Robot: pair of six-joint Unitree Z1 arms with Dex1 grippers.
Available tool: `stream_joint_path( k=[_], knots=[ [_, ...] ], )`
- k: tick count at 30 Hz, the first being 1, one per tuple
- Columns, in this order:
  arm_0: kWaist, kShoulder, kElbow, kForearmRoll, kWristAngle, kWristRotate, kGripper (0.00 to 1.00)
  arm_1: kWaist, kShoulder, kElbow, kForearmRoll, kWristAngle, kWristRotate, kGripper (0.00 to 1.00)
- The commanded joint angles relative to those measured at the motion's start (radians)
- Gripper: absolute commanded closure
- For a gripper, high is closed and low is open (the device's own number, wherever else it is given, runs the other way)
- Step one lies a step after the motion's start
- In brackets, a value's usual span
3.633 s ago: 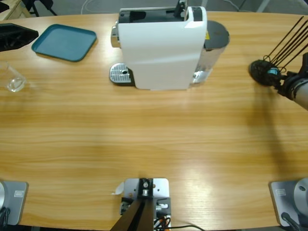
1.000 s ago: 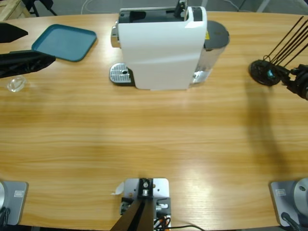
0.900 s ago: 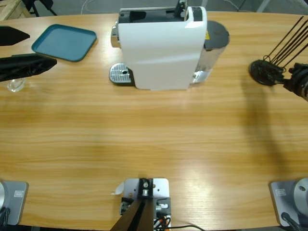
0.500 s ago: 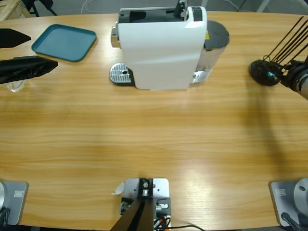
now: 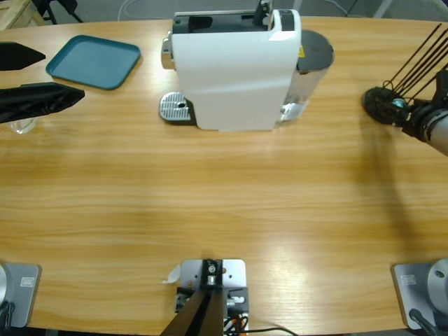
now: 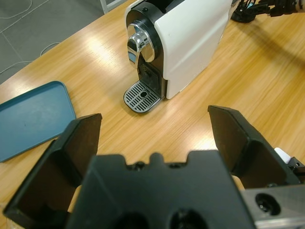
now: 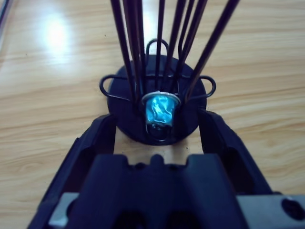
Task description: Pour coffee
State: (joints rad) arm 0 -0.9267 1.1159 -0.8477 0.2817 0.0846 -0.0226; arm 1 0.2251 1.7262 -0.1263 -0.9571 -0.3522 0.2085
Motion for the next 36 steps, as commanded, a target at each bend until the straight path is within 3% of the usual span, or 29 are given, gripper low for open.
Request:
stream_joint_path(
  k=[1, 9, 11, 19, 32, 34, 36],
  knots=[
    [0.005, -0.024, 0.050, -0.010, -0.008, -0.011, 0.036, -0.034, 0.057, -0.004, -0.010, -0.014, -0.004, 0.398],
    [0.005, -0.022, 0.052, -0.012, -0.008, -0.011, 0.036, -0.059, 0.068, -0.005, -0.038, -0.004, -0.004, 0.414],
    [0.005, -0.022, 0.053, -0.012, -0.008, -0.011, 0.036, -0.062, 0.074, -0.005, -0.046, -0.002, -0.006, 0.489],
    [0.005, -0.021, 0.053, -0.014, -0.008, -0.011, 0.036, -0.070, 0.088, -0.004, -0.066, 0.011, -0.011, 0.534],
    [0.005, -0.030, 0.064, -0.015, -0.006, -0.011, 0.036, -0.071, 0.117, -0.003, -0.077, 0.024, -0.010, 0.542],
    [0.005, -0.030, 0.062, -0.015, -0.005, -0.011, 0.036, -0.072, 0.115, 0.003, -0.090, 0.024, -0.011, 0.723],
    [0.005, -0.030, 0.062, -0.015, -0.005, -0.011, 0.036, -0.072, 0.113, 0.007, -0.099, 0.024, -0.015, 0.782]
  ],
)
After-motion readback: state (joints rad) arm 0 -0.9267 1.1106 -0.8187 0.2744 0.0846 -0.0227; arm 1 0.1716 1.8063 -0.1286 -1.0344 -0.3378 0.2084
